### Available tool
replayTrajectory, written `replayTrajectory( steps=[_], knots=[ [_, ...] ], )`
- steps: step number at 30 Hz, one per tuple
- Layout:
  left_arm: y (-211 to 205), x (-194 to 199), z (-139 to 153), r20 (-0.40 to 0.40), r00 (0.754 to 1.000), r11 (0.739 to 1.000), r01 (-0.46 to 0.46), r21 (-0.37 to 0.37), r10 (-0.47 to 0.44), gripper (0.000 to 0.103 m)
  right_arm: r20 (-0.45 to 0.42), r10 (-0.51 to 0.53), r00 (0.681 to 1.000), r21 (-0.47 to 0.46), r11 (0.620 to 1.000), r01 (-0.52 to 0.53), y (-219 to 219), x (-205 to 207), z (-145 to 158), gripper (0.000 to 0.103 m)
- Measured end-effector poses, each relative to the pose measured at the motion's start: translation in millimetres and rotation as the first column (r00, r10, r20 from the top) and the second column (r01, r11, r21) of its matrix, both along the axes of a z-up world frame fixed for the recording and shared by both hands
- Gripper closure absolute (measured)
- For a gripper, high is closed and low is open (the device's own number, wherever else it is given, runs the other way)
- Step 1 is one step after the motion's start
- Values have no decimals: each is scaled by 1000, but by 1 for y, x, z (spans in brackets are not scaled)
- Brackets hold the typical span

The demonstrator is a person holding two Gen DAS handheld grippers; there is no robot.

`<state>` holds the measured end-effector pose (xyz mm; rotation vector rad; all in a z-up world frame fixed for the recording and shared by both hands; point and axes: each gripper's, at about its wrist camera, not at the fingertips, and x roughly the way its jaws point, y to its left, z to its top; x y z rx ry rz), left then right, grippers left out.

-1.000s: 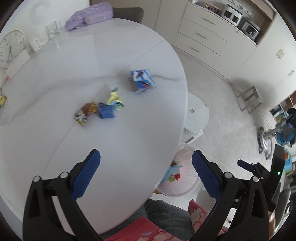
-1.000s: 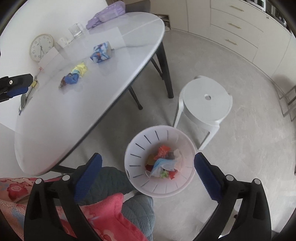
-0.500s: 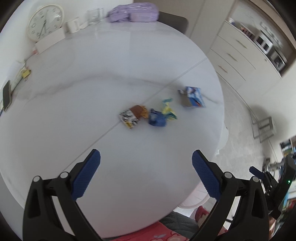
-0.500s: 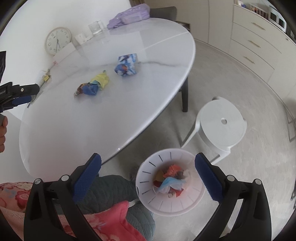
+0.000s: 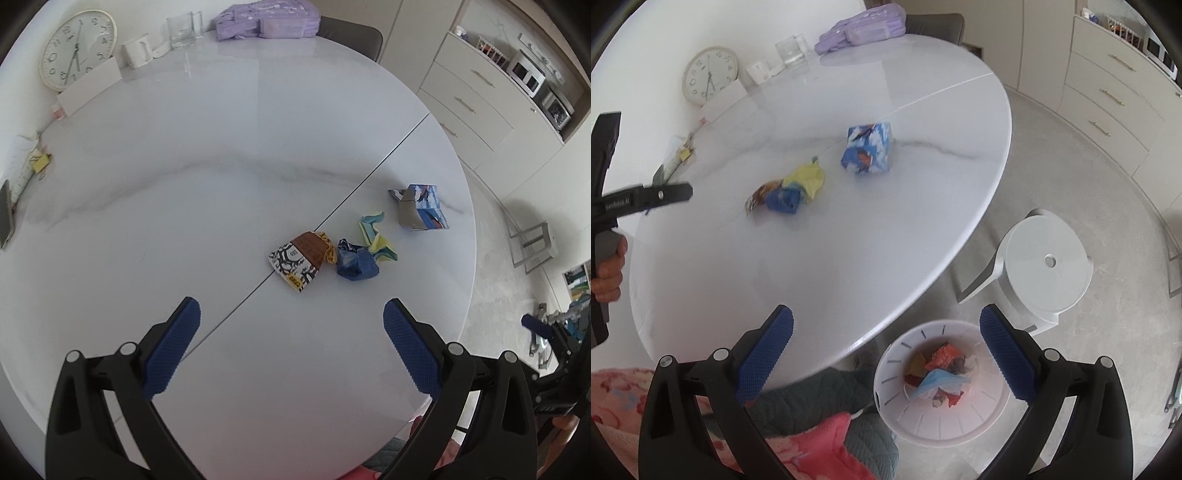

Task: Collect trash
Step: 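Return to the table and grasp the brown-and-white snack box with the left gripper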

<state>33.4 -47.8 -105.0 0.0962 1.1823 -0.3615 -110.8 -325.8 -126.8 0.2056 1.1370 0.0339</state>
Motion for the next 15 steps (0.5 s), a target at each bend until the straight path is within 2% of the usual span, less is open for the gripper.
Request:
replayTrajectory(
  steps=[7, 11, 15],
  knots=[
    [-12, 30, -28, -31, 987, 987, 155, -34, -156, 8, -29, -74, 997, 5, 997, 74, -1, 33, 1, 3],
    [-23, 50, -50, -55, 963, 965, 262, -26, -263, 8, -50, -112, 992, -6, 994, 112, -3, 52, -2, 3],
    [-32, 67, -70, -76, 924, 927, 374, -20, -374, 12, -81, -115, 990, -39, 993, 112, -1, 70, -8, 3]
  ],
)
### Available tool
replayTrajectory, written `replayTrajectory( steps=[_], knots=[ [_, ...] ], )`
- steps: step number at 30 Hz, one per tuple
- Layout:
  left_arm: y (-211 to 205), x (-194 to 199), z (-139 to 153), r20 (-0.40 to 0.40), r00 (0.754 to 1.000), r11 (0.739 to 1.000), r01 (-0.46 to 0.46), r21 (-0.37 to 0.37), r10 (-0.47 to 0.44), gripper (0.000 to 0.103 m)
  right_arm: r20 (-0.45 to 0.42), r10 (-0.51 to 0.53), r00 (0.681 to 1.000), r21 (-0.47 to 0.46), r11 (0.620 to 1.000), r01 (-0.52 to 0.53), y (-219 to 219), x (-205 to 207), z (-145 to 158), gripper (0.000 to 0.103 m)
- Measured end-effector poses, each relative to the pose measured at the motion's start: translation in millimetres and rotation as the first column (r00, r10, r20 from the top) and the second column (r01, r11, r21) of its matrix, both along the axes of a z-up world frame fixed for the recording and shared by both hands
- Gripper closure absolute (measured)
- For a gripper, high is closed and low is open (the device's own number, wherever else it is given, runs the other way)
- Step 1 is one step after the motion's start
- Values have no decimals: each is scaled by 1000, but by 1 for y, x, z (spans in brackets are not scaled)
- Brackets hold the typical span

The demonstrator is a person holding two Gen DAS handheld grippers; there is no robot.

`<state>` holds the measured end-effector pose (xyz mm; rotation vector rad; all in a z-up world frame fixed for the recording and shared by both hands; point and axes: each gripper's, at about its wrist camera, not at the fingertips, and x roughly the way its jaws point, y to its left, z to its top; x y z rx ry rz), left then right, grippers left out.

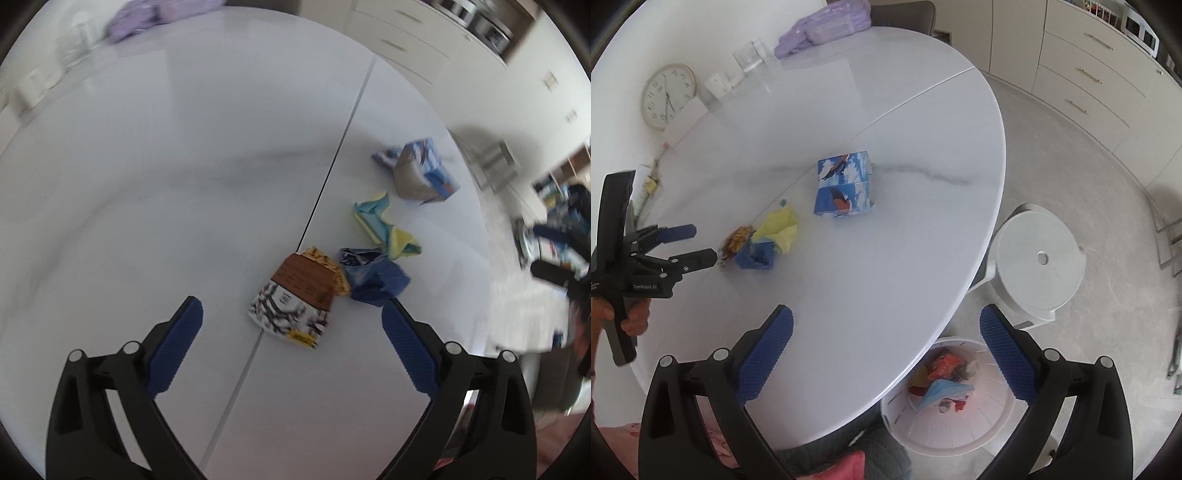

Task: Collect trash
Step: 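Return to the table and grasp the brown-and-white snack box with the left gripper, then grasp the blue bird-print tissue box with the right gripper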

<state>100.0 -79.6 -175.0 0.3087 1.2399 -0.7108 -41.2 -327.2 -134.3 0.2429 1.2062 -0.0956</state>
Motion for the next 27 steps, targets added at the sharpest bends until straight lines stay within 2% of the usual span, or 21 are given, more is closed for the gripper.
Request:
replayTrajectory(
  steps=[2, 7, 9, 12, 14, 15, 17, 20, 22, 27],
  knots=[
    [-3, 6, -10, -20, 998, 999, 53, 5, -53, 19, -7, 6, 1000, -20, 1000, -7, 2, 8, -1, 3],
    [-11, 9, -26, -27, 983, 983, 185, 16, -184, 22, -26, -12, 1000, -25, 1000, 11, 0, 22, -4, 3],
    [-17, 8, -25, 15, 971, 971, 237, 19, -238, 30, -27, -24, 999, -18, 1000, 23, -2, 28, -4, 3],
    [-21, 10, -25, 37, 963, 964, 267, 11, -268, 44, -23, -36, 999, -15, 999, 35, -3, 35, -3, 3],
    [-23, 11, -25, 47, 962, 963, 268, 7, -268, 58, -14, -35, 999, -14, 999, 35, -3, 40, -1, 3],
    [-25, 11, -25, 43, 962, 963, 269, 1, -268, 60, -14, -35, 999, -14, 999, 35, -3, 42, -1, 3],
    [-27, 9, -25, 46, 962, 963, 270, -2, -270, 70, -10, -35, 999, -9, 999, 35, -2, 46, 0, 3],
    [-31, 1, -24, 98, 958, 963, 269, 22, -270, 73, 3, -36, 999, -3, 999, 36, -1, 50, 2, 3],
    [-32, -1, -23, 110, 964, 970, 242, 19, -242, 73, 24, -38, 999, 10, 999, 38, -2, 52, 5, 3],
    [-17, 0, -6, 119, 990, 996, 84, -14, -82, 73, 53, -22, 998, 73, 997, 18, 2, 72, 3, 3]
  ],
)
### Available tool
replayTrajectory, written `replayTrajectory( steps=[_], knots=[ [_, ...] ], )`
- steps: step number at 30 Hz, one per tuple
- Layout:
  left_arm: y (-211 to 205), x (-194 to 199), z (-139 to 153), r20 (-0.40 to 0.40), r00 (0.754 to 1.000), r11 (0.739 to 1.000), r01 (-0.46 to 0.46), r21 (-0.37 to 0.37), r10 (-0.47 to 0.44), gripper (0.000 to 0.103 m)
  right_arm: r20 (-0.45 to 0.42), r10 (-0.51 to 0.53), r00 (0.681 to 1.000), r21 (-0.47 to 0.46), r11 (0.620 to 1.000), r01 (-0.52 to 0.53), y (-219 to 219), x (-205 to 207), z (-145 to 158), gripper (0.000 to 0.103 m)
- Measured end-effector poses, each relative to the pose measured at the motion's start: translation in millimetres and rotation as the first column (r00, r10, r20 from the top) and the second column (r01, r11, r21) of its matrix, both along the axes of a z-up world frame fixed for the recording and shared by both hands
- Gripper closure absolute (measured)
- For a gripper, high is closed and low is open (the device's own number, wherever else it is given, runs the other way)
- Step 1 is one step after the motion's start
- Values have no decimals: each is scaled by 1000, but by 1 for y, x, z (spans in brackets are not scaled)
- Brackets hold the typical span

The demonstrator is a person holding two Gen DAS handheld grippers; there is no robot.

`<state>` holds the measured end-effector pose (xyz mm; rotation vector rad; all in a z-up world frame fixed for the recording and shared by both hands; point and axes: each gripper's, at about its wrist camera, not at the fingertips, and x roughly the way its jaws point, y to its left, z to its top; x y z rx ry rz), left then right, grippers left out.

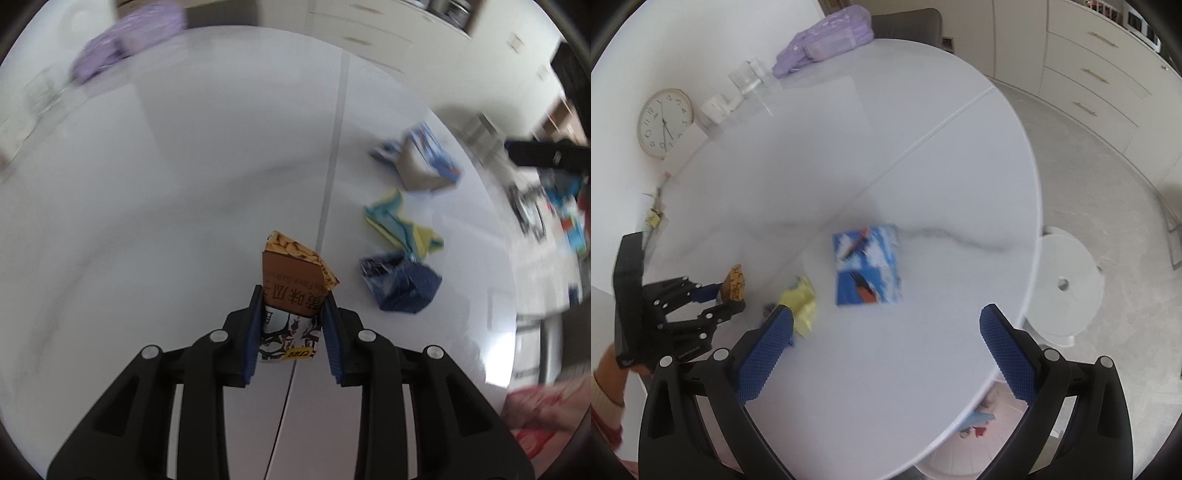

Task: Collect trash
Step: 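Grasp the blue bird-print tissue box with the right gripper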

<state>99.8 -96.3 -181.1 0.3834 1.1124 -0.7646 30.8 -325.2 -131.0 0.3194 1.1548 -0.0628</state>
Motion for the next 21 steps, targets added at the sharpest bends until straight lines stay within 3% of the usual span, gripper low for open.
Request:
replayTrajectory(
  steps=[5, 11, 12, 13, 14, 21],
  knots=[
    [20, -5, 35, 21, 985, 984, -170, -59, 172, 73, -32, 25, 999, -26, 999, -26, 10, 40, -24, 6],
    [28, -24, 49, -13, 961, 957, -276, -91, 276, 73, -126, -8, 992, -31, 999, 5, 10, 65, -57, 14],
    [28, -21, 50, -24, 960, 956, -278, -94, 277, 73, -136, -8, 991, -29, 1000, 4, 10, 66, -60, 28],
    [27, -25, 50, -32, 960, 955, -281, -95, 280, 73, -149, -4, 989, -26, 1000, 0, 11, 67, -62, 49],
    [25, -29, 49, -36, 959, 955, -283, -93, 281, 73, -164, 11, 986, 3, 1000, -11, 10, 66, -66, 54],
    [3, -47, 62, -23, 978, 974, -210, -82, 209, 73, -117, -13, 993, 61, 998, 21, -7, 46, -41, 54]
  ],
)
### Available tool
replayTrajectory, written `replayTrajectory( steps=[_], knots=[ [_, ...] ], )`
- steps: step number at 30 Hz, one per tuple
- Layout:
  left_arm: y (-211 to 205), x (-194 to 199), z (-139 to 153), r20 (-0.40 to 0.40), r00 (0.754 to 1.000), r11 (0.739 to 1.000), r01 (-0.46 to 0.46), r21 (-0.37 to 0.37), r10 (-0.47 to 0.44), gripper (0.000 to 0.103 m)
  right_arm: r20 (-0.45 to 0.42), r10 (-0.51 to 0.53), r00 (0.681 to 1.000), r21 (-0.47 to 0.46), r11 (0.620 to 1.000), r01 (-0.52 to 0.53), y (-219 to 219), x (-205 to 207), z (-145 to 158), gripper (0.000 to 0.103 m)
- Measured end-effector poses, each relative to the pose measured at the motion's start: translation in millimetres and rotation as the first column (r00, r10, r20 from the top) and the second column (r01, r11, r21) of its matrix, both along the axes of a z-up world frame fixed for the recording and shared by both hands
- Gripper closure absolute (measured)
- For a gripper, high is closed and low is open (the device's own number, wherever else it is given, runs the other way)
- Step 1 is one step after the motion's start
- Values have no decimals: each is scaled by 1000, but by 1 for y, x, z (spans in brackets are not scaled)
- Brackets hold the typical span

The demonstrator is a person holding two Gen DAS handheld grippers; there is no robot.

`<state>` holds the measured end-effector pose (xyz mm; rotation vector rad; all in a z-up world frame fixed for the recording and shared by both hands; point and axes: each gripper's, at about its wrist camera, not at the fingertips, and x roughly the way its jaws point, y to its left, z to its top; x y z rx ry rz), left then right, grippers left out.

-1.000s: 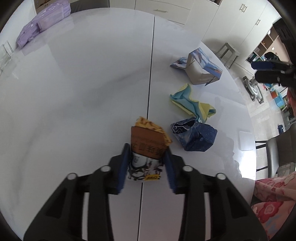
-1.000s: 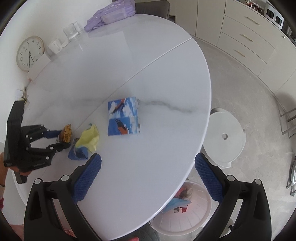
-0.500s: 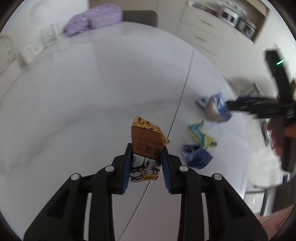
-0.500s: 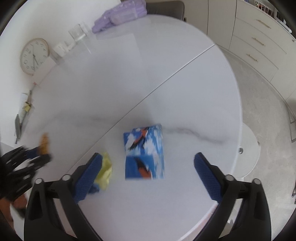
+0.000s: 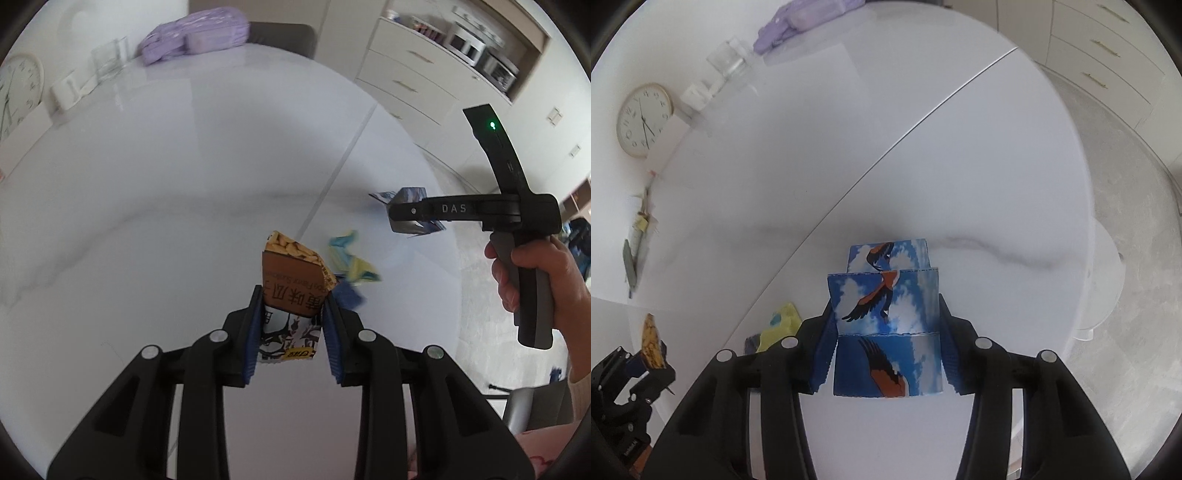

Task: Collect trash
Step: 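Grasp the blue bird-print tissue box with the right gripper, then carry both boxes over the wastebasket and release the snack box from the left gripper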

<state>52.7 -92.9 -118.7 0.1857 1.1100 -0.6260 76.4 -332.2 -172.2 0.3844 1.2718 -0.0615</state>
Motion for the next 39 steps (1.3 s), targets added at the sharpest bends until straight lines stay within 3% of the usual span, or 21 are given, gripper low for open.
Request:
replayTrajectory(
  steps=[5, 10, 16, 21, 26, 33, 34, 38, 39],
  knots=[
    [-38, -28, 14, 12, 995, 995, 102, 10, -102, 73, 54, -47, 997, 5, 999, 46, -27, -49, 31, 54],
    [-93, -75, 22, -5, 969, 969, 246, -2, -246, 73, 97, -109, 989, -11, 994, 111, -61, -129, 55, 54],
    [-166, -142, 20, -27, 901, 902, 433, -3, -433, 73, 93, -270, 958, -6, 962, 271, -102, -241, 61, 54],
    [-206, -186, 16, -50, 850, 851, 525, -6, -525, 73, 71, -360, 930, 0, 933, 361, -116, -306, 55, 54],
    [-220, -207, 12, -67, 828, 830, 558, 4, -556, 73, 65, -396, 916, 12, 918, 396, -119, -341, 49, 54],
    [-227, -212, 12, -65, 831, 831, 555, 22, -553, 73, 84, -387, 918, 22, 922, 386, -116, -355, 50, 54],
    [-228, -216, 12, -67, 831, 832, 555, 22, -552, 68, 85, -386, 919, 21, 923, 385, -116, -357, 50, 54],
    [-225, -218, 13, -40, 844, 842, 537, 49, -535, 22, 83, -376, 923, 24, 927, 375, -114, -357, 47, 54],
    [-224, -218, 15, -27, 848, 846, 531, 59, -530, 18, 83, -375, 923, 26, 927, 374, -113, -356, 47, 54]
  ],
)
